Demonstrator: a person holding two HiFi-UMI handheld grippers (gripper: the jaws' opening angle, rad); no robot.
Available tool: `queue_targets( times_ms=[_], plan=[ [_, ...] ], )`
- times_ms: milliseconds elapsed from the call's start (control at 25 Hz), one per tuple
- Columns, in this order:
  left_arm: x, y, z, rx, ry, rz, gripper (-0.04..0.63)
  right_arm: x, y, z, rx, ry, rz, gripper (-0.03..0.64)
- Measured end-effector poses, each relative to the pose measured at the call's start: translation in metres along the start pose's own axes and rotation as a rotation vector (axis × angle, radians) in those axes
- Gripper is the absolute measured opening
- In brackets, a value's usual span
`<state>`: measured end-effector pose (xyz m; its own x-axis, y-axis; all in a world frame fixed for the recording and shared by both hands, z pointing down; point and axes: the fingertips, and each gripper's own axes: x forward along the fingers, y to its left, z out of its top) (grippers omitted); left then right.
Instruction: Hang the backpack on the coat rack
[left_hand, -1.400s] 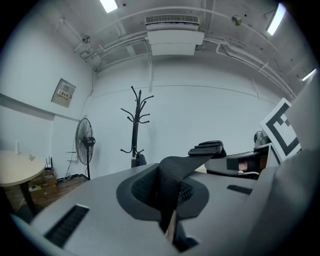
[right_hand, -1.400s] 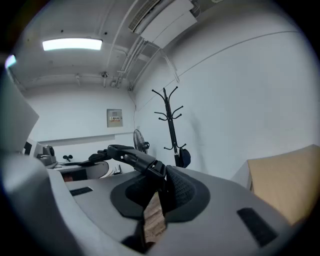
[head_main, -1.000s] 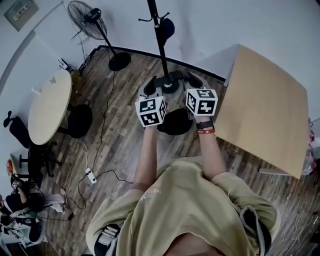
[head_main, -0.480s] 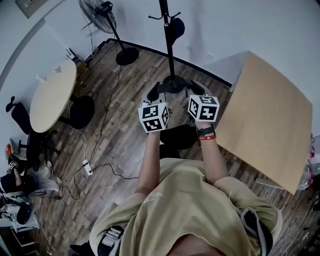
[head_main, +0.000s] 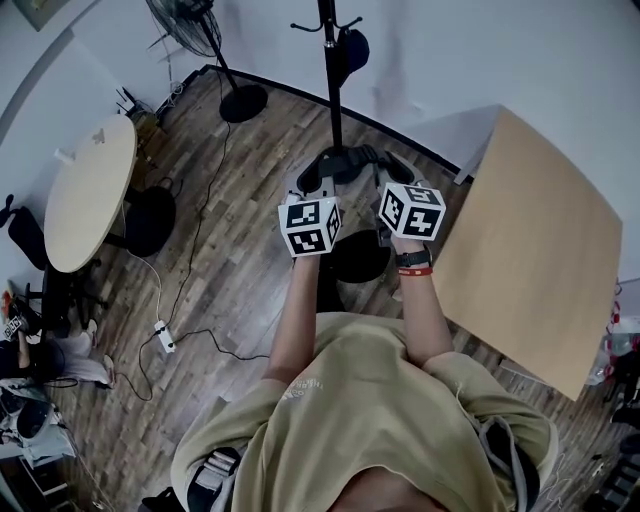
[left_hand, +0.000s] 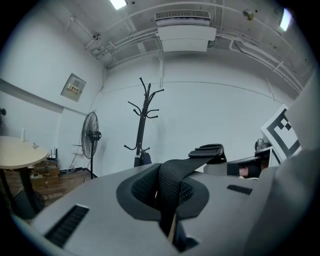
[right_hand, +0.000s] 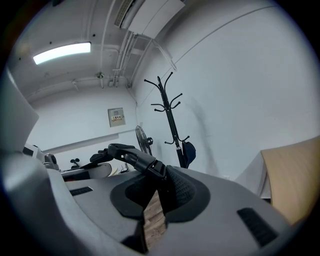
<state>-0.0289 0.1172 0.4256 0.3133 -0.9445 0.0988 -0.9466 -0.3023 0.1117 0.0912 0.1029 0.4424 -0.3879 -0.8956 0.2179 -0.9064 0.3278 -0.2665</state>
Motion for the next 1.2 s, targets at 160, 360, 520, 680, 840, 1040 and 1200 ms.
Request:
queue_targets(
  times_ms=[160,360,520,680,840,1040,1200],
  plan=[
    [0.050,0.024,0.006,-0.012,0.010,-0.008,0.024,0.050,-0.011,0.012,-0.002,0.015,-0.010,0.067],
    [0.126,0.060,0.025,-0.029,0.018,-0.015,0.025,0.125,-0.024,0.042,0.003,0.019,-0.013,0.067],
    [0.157,0.091,0.030,-0.039,0.024,-0.034,0.023,0.168,-0.017,0.046,0.004,0.035,-0.022,0.067],
    [0.190,0.116,0.035,-0.039,0.031,-0.043,0.025,0.206,-0.017,0.051,-0.010,0.064,-0.029,0.067],
    [0.228,0.148,0.038,-0.065,0.044,-0.040,0.024,0.252,-0.015,0.058,-0.011,0.073,-0.041,0.067],
    [0.277,0.185,0.031,-0.061,0.075,-0.046,0.025,0.311,-0.018,0.066,-0.010,0.055,-0.057,0.067],
    [0.303,0.199,0.038,-0.061,0.074,-0.086,0.025,0.341,-0.022,0.074,0.001,0.046,-0.082,0.067]
  ],
)
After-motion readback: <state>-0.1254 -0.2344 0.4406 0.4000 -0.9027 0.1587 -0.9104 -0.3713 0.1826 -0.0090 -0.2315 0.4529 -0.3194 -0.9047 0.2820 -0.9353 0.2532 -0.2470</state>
